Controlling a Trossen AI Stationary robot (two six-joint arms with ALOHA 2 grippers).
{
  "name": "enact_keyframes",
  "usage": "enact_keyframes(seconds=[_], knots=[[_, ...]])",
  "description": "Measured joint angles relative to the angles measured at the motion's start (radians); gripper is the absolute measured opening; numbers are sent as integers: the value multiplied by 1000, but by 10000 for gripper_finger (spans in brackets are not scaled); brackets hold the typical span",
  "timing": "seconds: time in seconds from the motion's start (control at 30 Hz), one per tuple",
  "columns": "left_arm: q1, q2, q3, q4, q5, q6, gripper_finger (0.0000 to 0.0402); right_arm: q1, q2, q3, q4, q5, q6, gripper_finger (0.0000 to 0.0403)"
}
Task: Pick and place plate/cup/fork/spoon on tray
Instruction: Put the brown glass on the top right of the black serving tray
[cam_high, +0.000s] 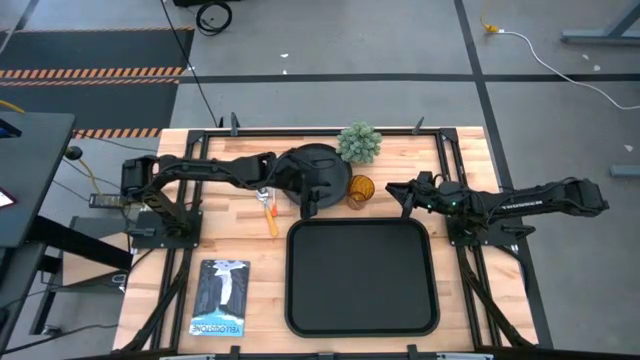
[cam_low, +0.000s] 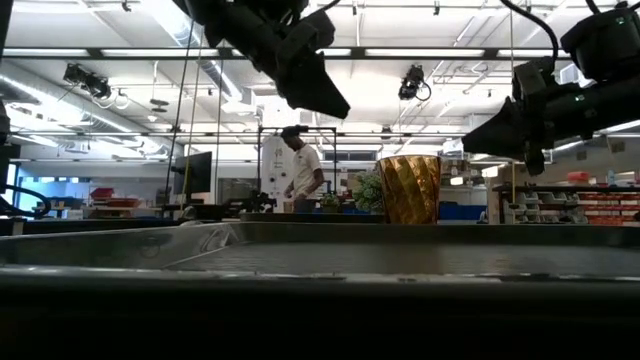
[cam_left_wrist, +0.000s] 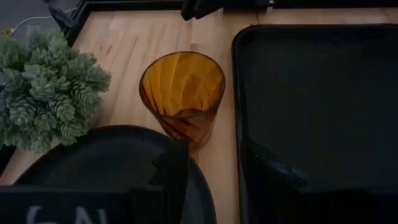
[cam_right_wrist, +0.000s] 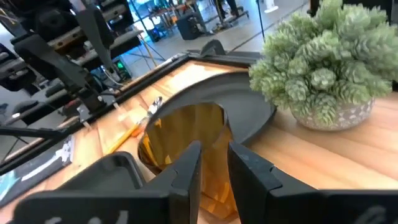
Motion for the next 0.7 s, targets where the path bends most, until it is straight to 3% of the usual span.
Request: enact_keyframes(seconds=[0.2, 0.7], knots=[[1, 96, 123, -111, -1, 45, 153, 0, -39, 0, 3, 0, -46, 84], [1, 420, 645, -553, -1, 294, 153, 0, -49, 0, -13, -6, -60, 84]])
